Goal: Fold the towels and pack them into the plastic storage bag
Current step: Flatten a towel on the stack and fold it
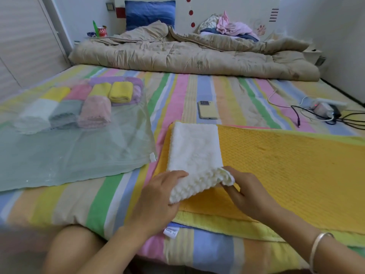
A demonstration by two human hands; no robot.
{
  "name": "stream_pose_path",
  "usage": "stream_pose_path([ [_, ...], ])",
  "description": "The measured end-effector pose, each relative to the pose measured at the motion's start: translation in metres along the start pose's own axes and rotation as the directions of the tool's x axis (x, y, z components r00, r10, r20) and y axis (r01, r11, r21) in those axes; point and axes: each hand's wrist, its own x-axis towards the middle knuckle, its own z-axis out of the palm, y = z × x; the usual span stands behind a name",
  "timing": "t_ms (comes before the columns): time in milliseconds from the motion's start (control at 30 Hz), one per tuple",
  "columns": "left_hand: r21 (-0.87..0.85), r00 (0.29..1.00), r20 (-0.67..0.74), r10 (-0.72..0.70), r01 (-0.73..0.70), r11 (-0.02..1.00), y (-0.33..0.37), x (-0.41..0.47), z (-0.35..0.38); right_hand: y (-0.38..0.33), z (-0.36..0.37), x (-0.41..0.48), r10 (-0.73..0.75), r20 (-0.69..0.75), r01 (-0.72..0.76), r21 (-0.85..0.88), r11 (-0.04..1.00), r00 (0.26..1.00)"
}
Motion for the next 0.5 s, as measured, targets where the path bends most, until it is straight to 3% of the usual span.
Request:
stream_pose_path([
  [67, -0.229, 0.988, -0.053, -0.142, 0.127, 0.965, 0.004, -0.002, -0.006, -0.008, -0.01, -0.004, 0.05, -0.007, -0.048, 0.135, 0.99, 0.999],
  [167, -0.489, 0.967, -0.009, -0.255, 0.219, 0.844, 0.016, -0.003, -0.01, -0.016, -0.018, -0.013, 0.172, -0.01, -0.156, 0.367, 0.917, 0.985],
  [200, -0.495, 0.958, 0.007, -0.285, 0.251, 0.832, 0.019, -0.003, -0.008, -0.017, -0.018, -0.016, 0.235, 0.003, -0.215, 0.414, 0.884, 0.972],
  [300, -0.299, 0.895, 0.089, -0.438, 0.443, 0.845, 0.014, 0.003, 0.006, -0.01, -0.007, -0.022, 0.444, 0.084, -0.427, 0.481, 0.766, 0.892],
  [367, -0.199, 0.799, 0.183, -0.573, 0.601, 0.774, 0.005, 0.01, 0.012, -0.006, 0.001, -0.021, 0.559, 0.147, -0.551, 0.49, 0.675, 0.816],
  [433, -0.233, 0.716, 0.257, -0.649, 0.697, 0.678, -0.001, 0.016, 0.014, -0.004, 0.004, -0.016, 0.622, 0.198, -0.625, 0.495, 0.603, 0.757],
  [500, -0.169, 0.721, 0.228, -0.654, 0.691, 0.702, 0.006, 0.019, 0.012, -0.004, 0.003, -0.01, 0.649, 0.238, -0.666, 0.489, 0.563, 0.723],
])
